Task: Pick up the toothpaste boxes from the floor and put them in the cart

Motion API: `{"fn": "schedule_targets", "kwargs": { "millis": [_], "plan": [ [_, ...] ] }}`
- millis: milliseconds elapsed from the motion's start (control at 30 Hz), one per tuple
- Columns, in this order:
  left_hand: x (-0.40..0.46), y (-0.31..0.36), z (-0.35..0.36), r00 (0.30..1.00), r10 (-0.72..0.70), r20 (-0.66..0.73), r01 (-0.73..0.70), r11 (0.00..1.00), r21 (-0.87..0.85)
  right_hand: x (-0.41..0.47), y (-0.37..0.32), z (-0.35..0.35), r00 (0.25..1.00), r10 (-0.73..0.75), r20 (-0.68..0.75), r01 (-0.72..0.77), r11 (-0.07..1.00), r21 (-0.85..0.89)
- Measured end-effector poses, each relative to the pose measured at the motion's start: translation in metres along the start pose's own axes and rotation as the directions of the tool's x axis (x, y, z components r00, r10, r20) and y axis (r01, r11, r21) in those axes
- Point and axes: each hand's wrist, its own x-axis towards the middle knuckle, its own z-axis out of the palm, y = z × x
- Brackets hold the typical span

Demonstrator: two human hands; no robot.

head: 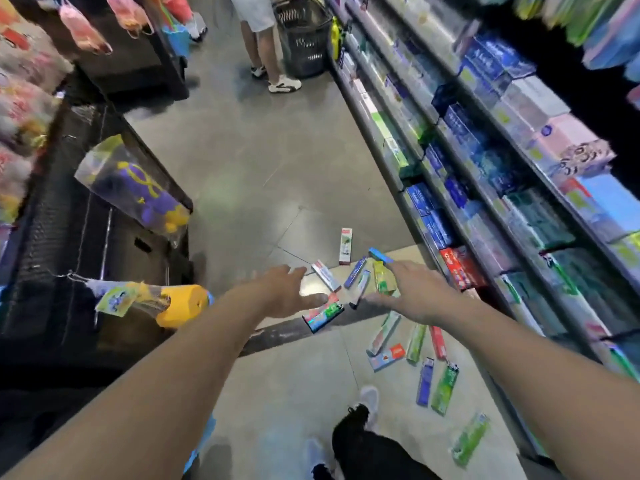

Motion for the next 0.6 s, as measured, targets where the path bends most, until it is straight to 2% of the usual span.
{"fn": "schedule_targets", "kwargs": {
  "millis": [133,300,467,600],
  "plan": [
    [0.073,0.018,-0.003,0.998,0.053,0.022,-0.054,0.998,0.018,0.058,0.036,0.019,0.997,0.033,0.068,-0.033,0.999,-0.007],
    [0.184,0.018,0.037,0.994,0.04,0.1,-0.04,0.999,-0.002,0.13,0.087,0.081,0.977,0.157,0.142,-0.172,0.979,0.105],
    [0.321,0.01,0.139,0.974,0.051,0.222,-0.047,0.999,-0.02,0.208,0.143,0.216,0.923,0.313,0.224,-0.345,0.93,0.124],
    [0.43,-0.002,0.246,0.967,0.065,0.246,-0.075,0.997,0.033,0.266,0.179,0.346,0.862,0.419,0.285,-0.482,0.851,0.21]
  ]
}}
